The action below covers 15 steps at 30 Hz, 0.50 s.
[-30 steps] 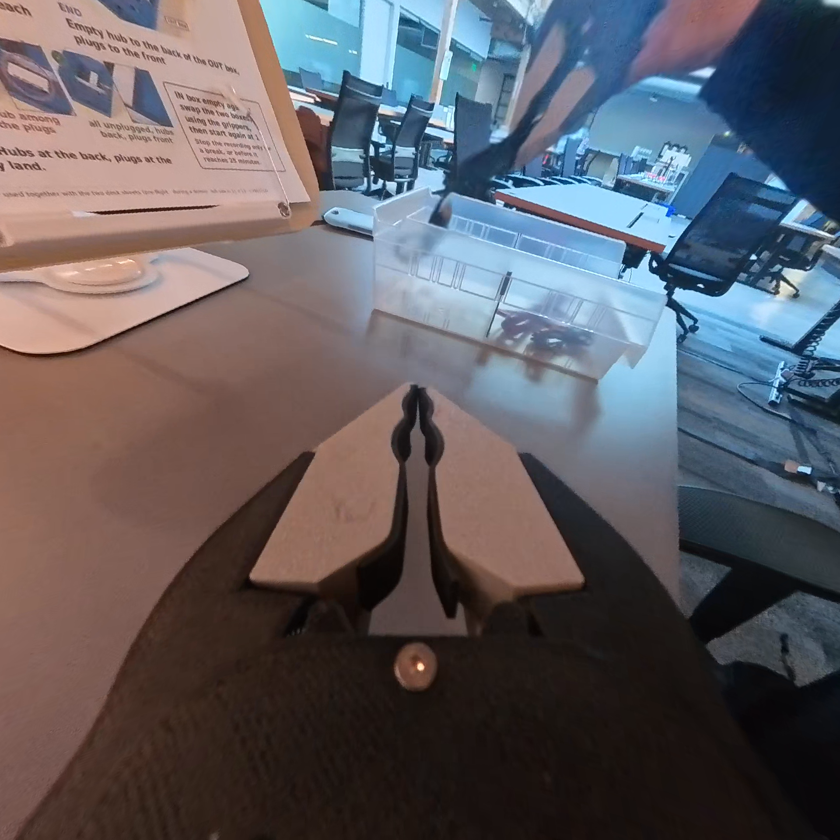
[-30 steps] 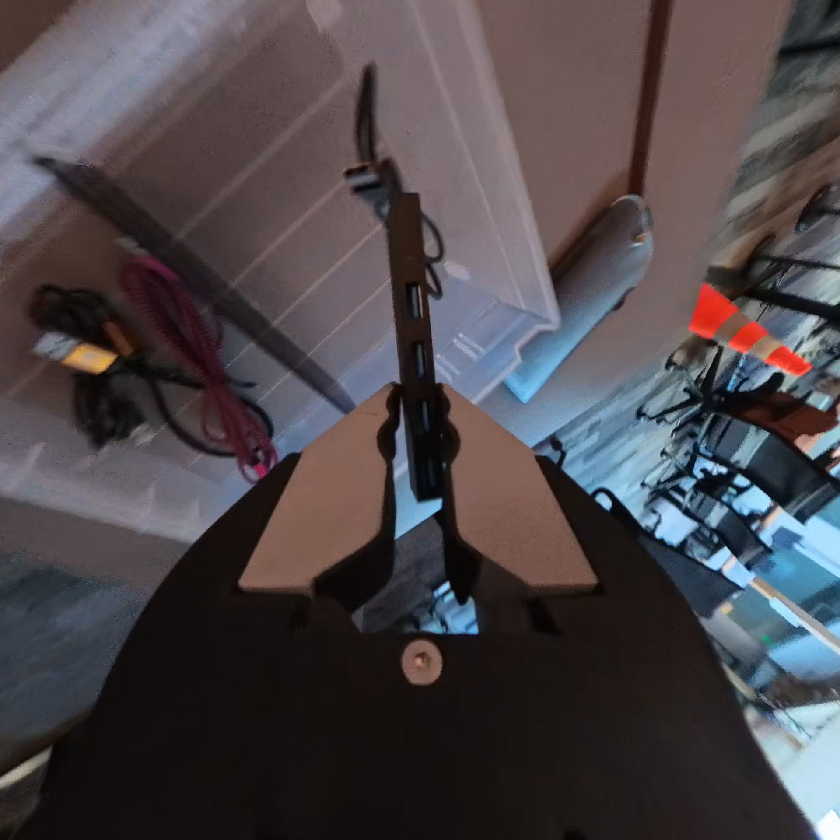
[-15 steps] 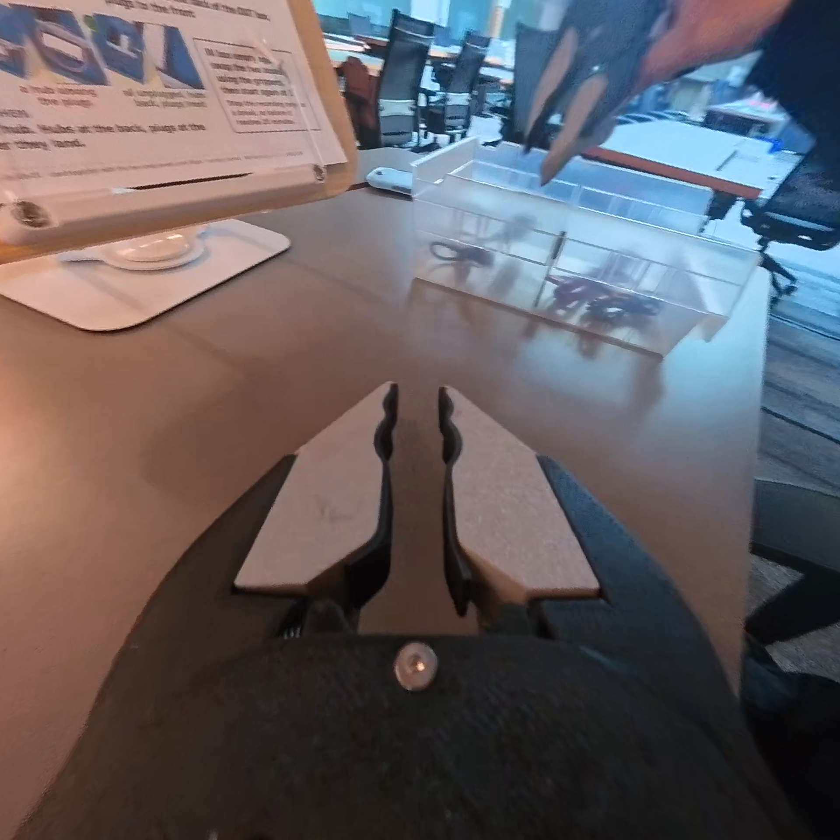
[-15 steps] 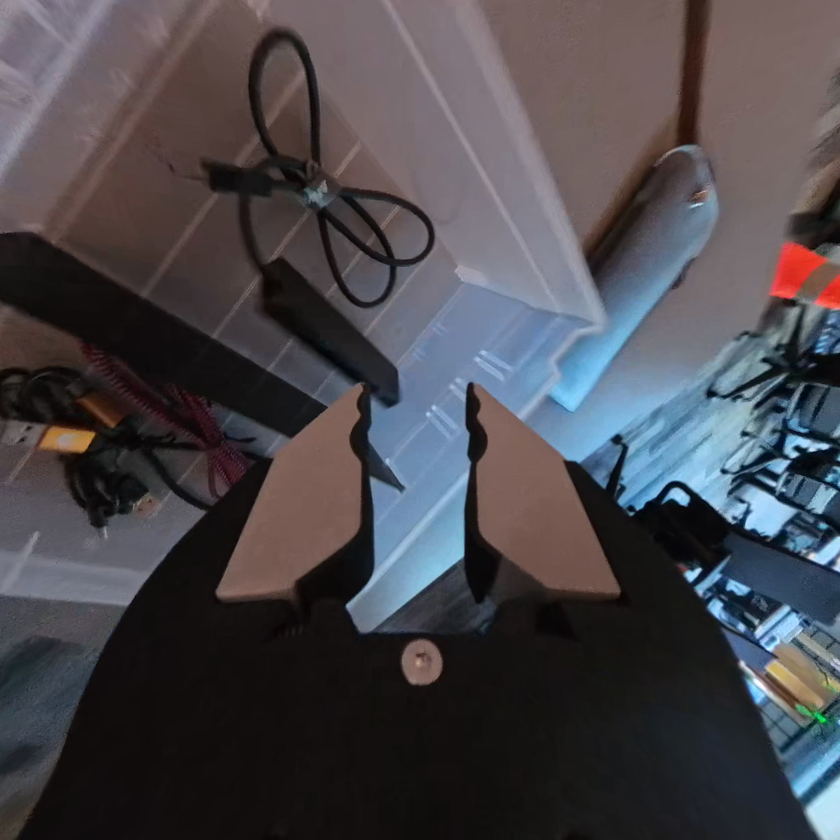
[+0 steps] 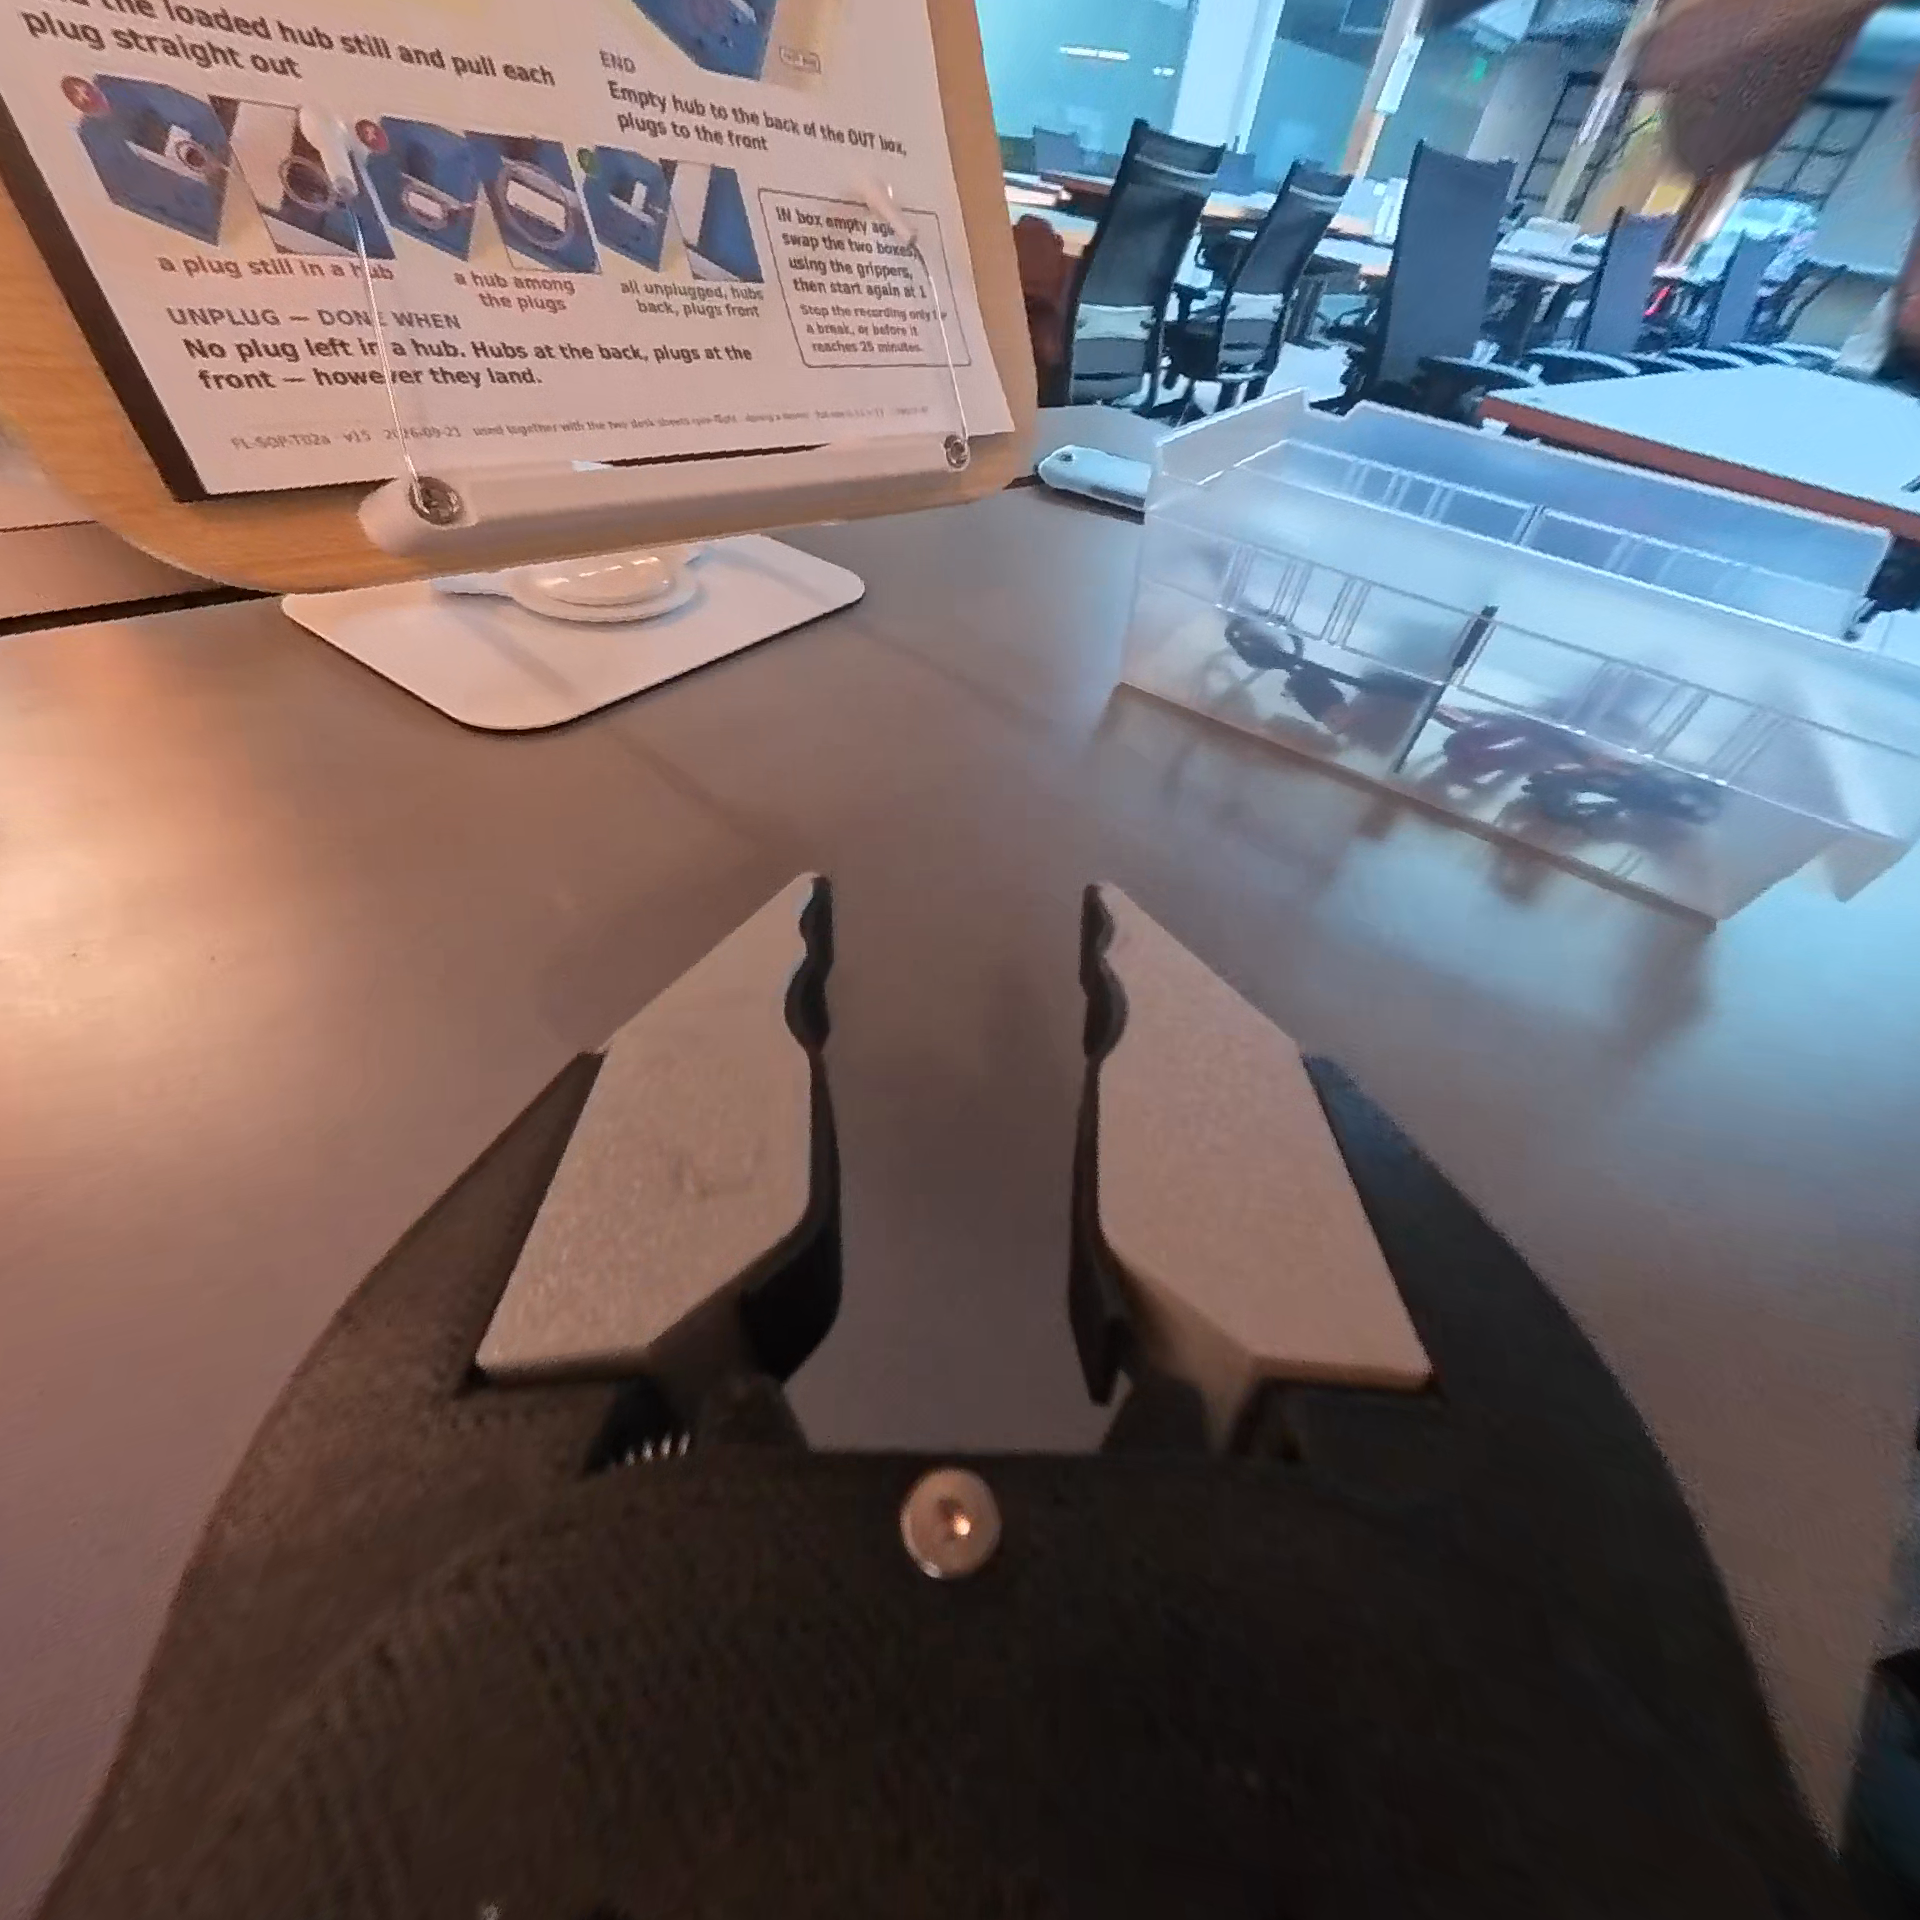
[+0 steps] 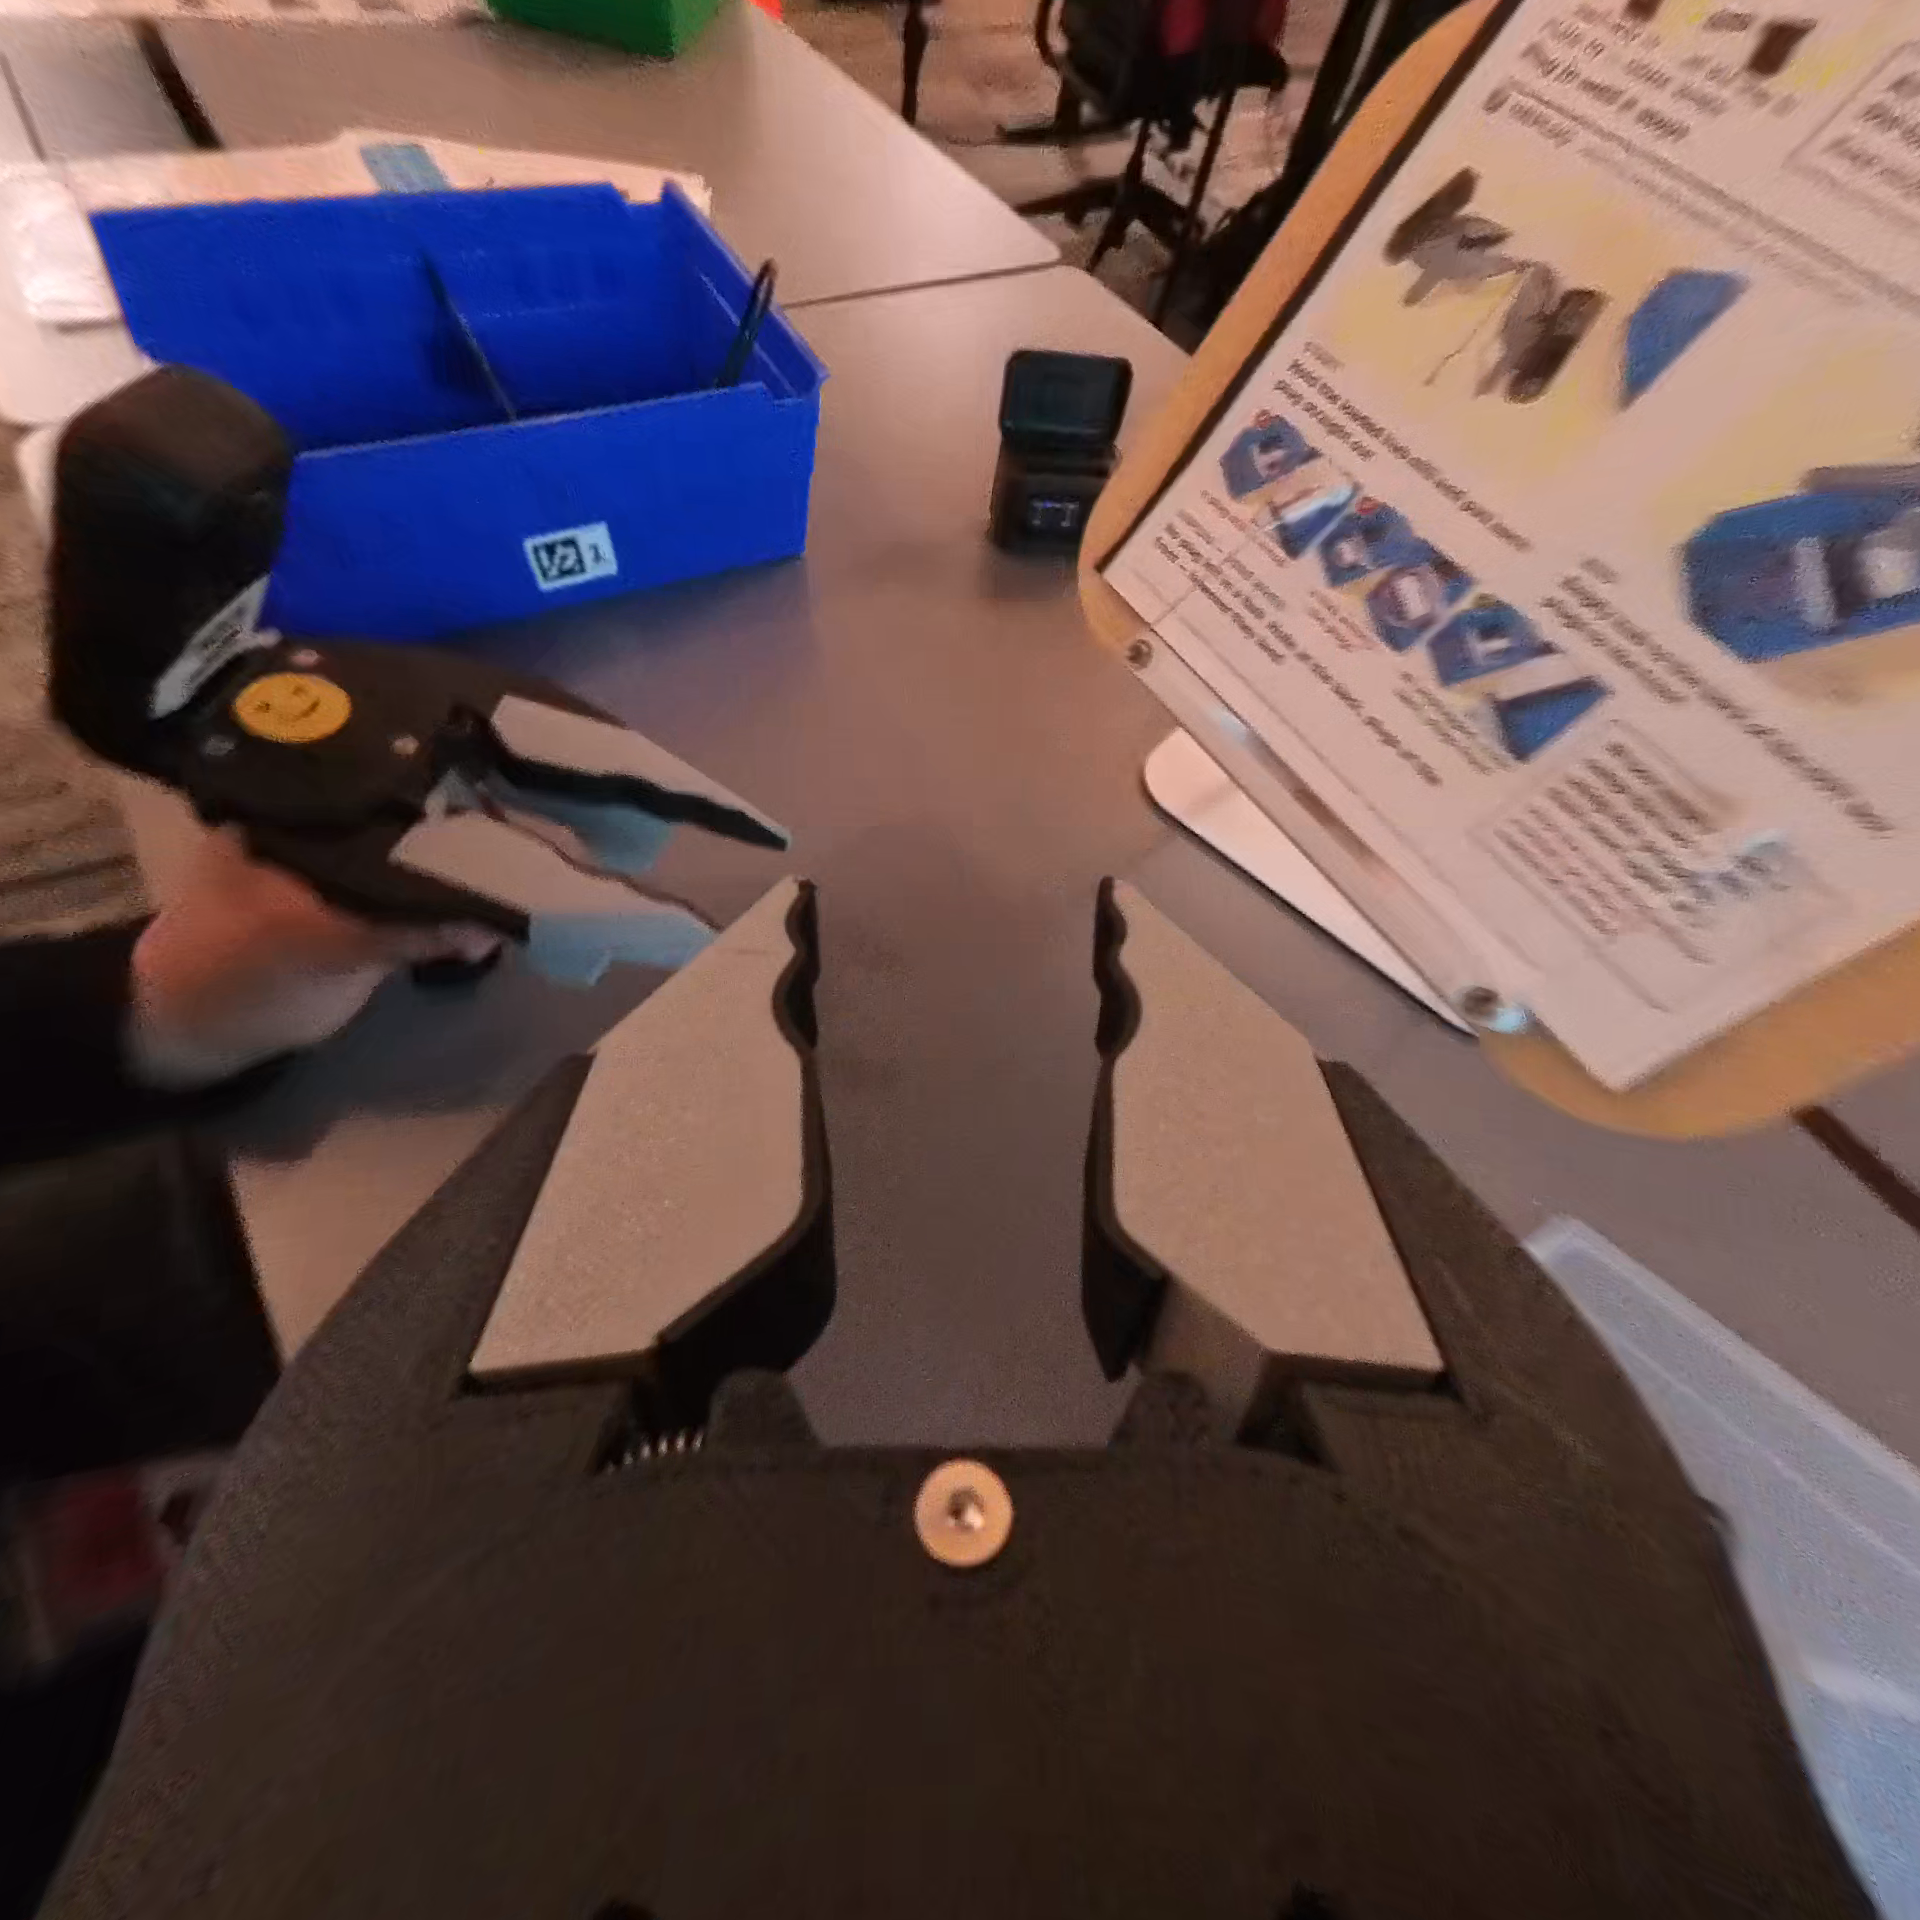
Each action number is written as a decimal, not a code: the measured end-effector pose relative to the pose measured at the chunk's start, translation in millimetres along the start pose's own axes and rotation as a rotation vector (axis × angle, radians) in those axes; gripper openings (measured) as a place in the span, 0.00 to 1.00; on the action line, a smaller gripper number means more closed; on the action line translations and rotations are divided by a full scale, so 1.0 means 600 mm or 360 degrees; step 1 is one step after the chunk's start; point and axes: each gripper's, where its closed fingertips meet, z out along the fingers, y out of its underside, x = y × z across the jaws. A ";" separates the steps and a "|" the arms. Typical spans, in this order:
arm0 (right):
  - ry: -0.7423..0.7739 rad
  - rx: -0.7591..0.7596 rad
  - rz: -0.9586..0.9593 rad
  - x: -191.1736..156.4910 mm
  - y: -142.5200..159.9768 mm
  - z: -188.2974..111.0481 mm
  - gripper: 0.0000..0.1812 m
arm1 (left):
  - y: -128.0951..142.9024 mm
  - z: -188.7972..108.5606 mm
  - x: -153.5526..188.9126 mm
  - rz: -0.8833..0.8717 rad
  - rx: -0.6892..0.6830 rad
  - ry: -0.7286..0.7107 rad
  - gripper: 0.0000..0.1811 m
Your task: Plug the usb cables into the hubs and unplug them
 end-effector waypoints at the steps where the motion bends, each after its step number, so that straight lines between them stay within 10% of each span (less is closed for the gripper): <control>1: 0.0030 0.0022 0.0020 -0.010 0.005 0.035 0.28 | 0.000 0.000 -0.001 0.0011 -0.0005 -0.0014 0.25; 7: 0.0118 -0.0022 0.0102 0.016 0.122 0.230 0.22 | -0.002 -0.030 -0.004 0.0076 -0.0014 -0.0081 0.22; 10: 0.0202 -0.0042 0.0031 0.049 0.147 0.243 0.16 | -0.037 -0.083 0.022 0.0201 -0.0112 0.0027 0.16; 15: 0.0113 -0.0081 0.0115 0.049 0.169 0.256 0.19 | -0.168 -0.184 -0.105 0.0469 -0.0226 -0.0347 0.18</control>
